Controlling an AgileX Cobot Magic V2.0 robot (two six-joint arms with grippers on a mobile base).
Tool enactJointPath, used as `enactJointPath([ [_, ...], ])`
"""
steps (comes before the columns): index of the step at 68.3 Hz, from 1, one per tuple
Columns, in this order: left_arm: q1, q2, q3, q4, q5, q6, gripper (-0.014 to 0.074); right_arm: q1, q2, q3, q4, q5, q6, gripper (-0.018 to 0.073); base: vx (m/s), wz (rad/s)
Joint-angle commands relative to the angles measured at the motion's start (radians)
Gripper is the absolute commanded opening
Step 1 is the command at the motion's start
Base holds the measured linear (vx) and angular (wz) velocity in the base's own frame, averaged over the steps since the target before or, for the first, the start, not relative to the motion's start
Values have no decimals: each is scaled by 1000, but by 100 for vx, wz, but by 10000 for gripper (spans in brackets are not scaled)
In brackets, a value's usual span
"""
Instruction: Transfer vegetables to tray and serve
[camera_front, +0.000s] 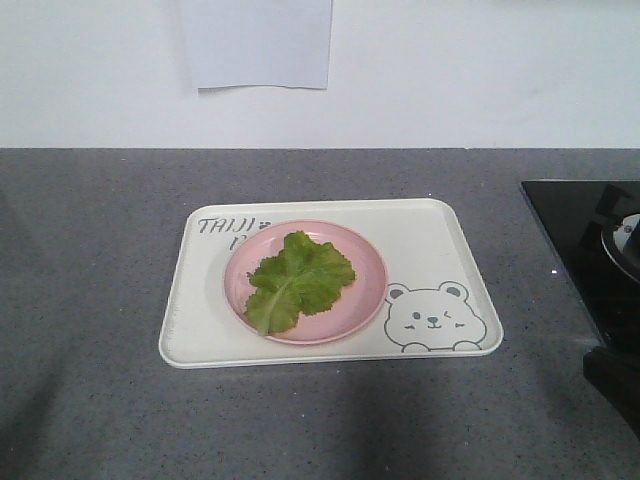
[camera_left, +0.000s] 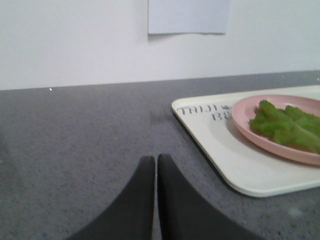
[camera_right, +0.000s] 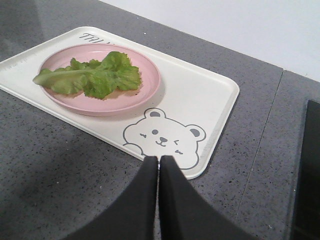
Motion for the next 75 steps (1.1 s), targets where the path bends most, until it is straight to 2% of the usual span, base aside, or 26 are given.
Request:
enactJointPath([
  [1, 32, -65, 27, 0, -34, -9, -6, 0, 6, -26, 24, -62, -4, -2, 0, 0],
  [17, 120, -286, 27, 0, 174, 7, -6, 0, 6, -26, 24, -62, -4, -2, 0, 0],
  [24, 135, -275, 28, 0, 186, 7, -6, 0, 7, -26, 24, -61, -4, -2, 0, 0],
  [75, 135, -278, 28, 0, 180, 6, -6, 0, 7, -26, 24, -62, -4, -2, 0, 0],
])
